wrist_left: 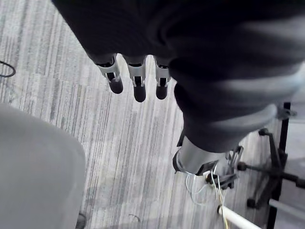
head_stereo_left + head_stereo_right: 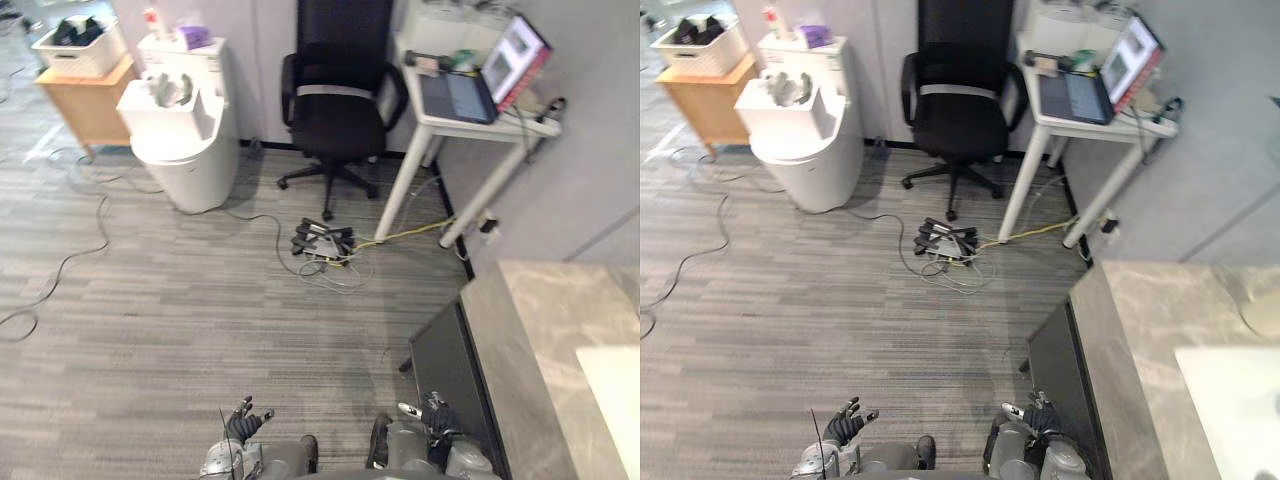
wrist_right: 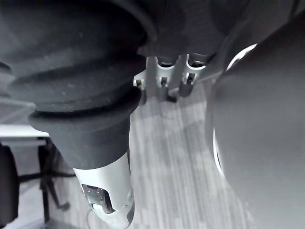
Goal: Organize washtable
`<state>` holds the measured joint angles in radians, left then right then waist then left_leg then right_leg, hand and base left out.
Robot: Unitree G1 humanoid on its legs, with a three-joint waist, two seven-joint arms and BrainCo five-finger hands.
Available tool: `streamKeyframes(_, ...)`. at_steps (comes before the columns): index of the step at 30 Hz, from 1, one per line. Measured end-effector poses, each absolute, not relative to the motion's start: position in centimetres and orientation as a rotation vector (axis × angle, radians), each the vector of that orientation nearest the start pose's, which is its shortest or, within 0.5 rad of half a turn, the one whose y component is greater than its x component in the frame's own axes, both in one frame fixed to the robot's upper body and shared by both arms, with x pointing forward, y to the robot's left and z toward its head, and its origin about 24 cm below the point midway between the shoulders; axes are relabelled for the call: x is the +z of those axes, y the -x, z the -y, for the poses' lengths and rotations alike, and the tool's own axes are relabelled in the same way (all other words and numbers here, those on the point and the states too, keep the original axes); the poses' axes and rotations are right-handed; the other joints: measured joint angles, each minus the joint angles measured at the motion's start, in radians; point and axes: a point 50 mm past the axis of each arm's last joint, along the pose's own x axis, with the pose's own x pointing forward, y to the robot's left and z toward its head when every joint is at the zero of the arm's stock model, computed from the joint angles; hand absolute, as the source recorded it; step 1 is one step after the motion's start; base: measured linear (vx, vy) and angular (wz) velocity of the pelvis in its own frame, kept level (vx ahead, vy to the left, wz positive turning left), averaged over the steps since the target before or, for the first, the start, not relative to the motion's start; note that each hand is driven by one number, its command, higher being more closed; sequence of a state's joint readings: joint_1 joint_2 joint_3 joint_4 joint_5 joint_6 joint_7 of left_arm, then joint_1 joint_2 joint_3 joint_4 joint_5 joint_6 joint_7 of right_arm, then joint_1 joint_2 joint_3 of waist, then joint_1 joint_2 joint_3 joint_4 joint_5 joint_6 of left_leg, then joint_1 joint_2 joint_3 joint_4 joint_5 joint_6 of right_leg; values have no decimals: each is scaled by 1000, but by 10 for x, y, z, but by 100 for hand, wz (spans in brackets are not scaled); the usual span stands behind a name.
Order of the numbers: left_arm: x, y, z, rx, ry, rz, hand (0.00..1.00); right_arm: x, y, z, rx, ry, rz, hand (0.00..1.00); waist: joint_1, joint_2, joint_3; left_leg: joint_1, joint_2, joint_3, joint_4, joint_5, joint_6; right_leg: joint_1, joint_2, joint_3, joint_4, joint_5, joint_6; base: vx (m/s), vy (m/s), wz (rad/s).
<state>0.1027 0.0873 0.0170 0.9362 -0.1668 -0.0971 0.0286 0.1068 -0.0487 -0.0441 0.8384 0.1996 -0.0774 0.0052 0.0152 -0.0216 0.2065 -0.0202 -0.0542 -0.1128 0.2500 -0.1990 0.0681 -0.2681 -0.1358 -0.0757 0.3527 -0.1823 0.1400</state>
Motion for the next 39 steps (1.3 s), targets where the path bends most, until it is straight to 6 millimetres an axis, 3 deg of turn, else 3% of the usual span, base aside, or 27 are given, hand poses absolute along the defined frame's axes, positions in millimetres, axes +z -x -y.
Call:
streamKeyframes(1, -148, -117, -193, 216, 79, -928, 0, -138, -132, 178, -183, -164, -848, 0, -1, -8, 3, 2, -3, -55, 13, -20, -17, -1, 12, 63, -2, 7, -2, 269, -291, 147)
streamKeyframes(3, -147, -117, -198, 252, 96, -923, 0, -138, -128, 173, -183, -183, -845, 0, 1, -28, 6, -4, -6, -123, 51, -60, -39, 1, 9, 75, 18, 10, -5, 294, -357, 151)
streamKeyframes(4, -146, -117, -202, 283, 110, -913, 0, -138, -127, 169, -180, -192, -843, 0, 3, -47, -1, -30, 4, -129, 100, -96, -65, 21, -1, 37, -22, 50, -38, 328, -455, 139)
streamKeyframes(5, -145, -120, -207, 313, 121, -904, 0, -137, -132, 169, -182, -198, -830, 0, 3, -57, 4, -62, 49, -90, 151, -121, -90, 35, -12, -34, -25, 151, -43, 313, -467, 136)
streamKeyframes(6, -146, -119, -205, 321, 129, -905, 0, -135, -137, 170, -186, -195, -818, 0, -6, -37, 10, -88, 92, -38, 168, -114, -100, 40, -5, -72, -22, 148, -63, 274, -426, 140)
streamKeyframes(8, -146, -121, -198, 330, 157, -900, 0, -132, -143, 178, -188, -174, -796, 0, -14, 12, 23, -123, 200, 181, 148, -66, -166, 79, 15, -172, -71, 131, -86, 239, -321, 122)
streamKeyframes(9, -146, -121, -195, 328, 161, -902, 0, -132, -145, 179, -185, -164, -795, 0, -12, 23, 25, -115, 214, 215, 132, -58, -176, 99, 19, -190, -87, 129, -88, 216, -223, 81)
streamKeyframes(11, -146, -123, -190, 307, 158, -901, 0, -134, -147, 178, -160, -145, -818, 0, 2, 37, 29, -85, 223, 264, 98, -41, -171, 162, 29, -224, -128, 129, -89, 157, -119, 50)
streamKeyframes(15, -142, -131, -187, 250, 119, -874, 0, -131, -157, 164, -102, -135, -799, 0, -5, 25, 30, -133, 207, 395, 71, 47, -154, 197, -8, -327, -183, 129, -88, 101, -40, 80)
streamKeyframes(19, -139, -134, -184, 200, 93, -857, 0, -132, -159, 159, -86, -135, -813, 0, -11, 28, 30, -180, 189, 530, -1, 156, -94, 231, -43, -514, -163, 136, -98, 30, 18, 153)
streamKeyframes(21, -140, -132, -182, 190, 88, -864, 0, -131, -160, 161, -92, -132, -805, 0, -28, 48, 39, -165, 210, 545, -31, 186, -55, 215, -60, -593, -8, 100, -130, -37, 20, 186)
streamKeyframes(22, -141, -130, -183, 189, 82, -873, 0, -129, -162, 159, -85, -132, -796, 0, -26, 60, 44, -148, 218, 516, -79, 192, -63, 226, 0, -578, -118, 58, -94, -90, -57, 187)
streamKeyframes(23, -140, -129, -195, 198, 54, -874, 0, -129, -163, 150, -71, -147, -795, 0, -26, -8, 45, -120, 170, 488, -145, 220, -72, 235, -6, -565, -247, 176, -132, -86, -106, 163)
streamKeyframes(24, -139, -131, -201, 203, 38, -867, 0, -130, -163, 147, -67, -151, -801, 0, -26, -38, 51, -102, 139, 474, -175, 228, -75, 237, -32, -580, -243, 185, -126, -17, -132, 121)
streamKeyframes(25, -140, -130, -201, 211, 40, -877, 0, -129, -165, 146, -56, -142, -799, 0, -8, -37, 46, -83, 140, 469, -230, 250, -89, 249, -34, -594, -247, 184, -120, -23, -57, 54)
streamKeyframes(27, -142, -127, -197, 210, 51, -887, 0, -126, -170, 148, -42, -117, -775, 0, -2, -35, 45, -35, 112, 467, -338, 309, -85, 245, -42, -596, -222, 153, -120, -69, 49, 20)
streamKeyframes(28, -143, -126, -198, 211, 52, -895, 0, -125, -174, 148, -29, -101, -773, 0, -15, -22, 55, -36, 99, 442, -352, 313, -81, 222, -72, -588, -145, 101, -105, -146, 36, 33)
streamKeyframes(29, -144, -125, -194, 208, 59, -900, 0, -127, -169, 148, -24, -95, -784, 0, -27, -13, 59, -41, 91, 404, -352, 311, -75, 189, -74, -499, -64, 44, -94, -159, -8, 53)
streamKeyframes(30, -145, -123, -194, 205, 58, -908, 0, -127, -167, 148, -22, -96, -790, 0, -36, -8, 60, -42, 84, 383, -352, 312, -74, 179, -47, -411, -56, 28, -102, -126, -81, 90)
streamKeyframes(31, -146, -122, -195, 206, 51, -917, 0, -123, -169, 152, -22, -91, -757, 0, -54, 5, 65, -48, 73, 334, -352, 316, -68, 175, 34, -221, -79, 3, -120, -34, -109, 132)
streamKeyframes(32, -147, -121, -193, 203, 48, -922, 0, -125, -165, 153, -27, -91, -766, 0, -61, 13, 60, -54, 63, 303, -350, 318, -67, 175, 79, -135, -89, -11, -120, 15, -113, 132)
streamKeyframes(35, -146, -123, -192, 237, 79, -914, 0, -129, -160, 160, -45, -80, -793, 0, -31, 18, 55, -59, 56, 260, -346, 353, -63, 187, 70, -166, -62, -14, -113, 78, -71, 78)
streamKeyframes(39, -146, -125, -195, 285, 116, -904, 0, -130, -156, 149, -37, -113, -800, 0, -13, -8, 38, -111, 47, 227, -289, 344, -51, 219, 59, -234, -101, -1, -116, 117, -9, 58)
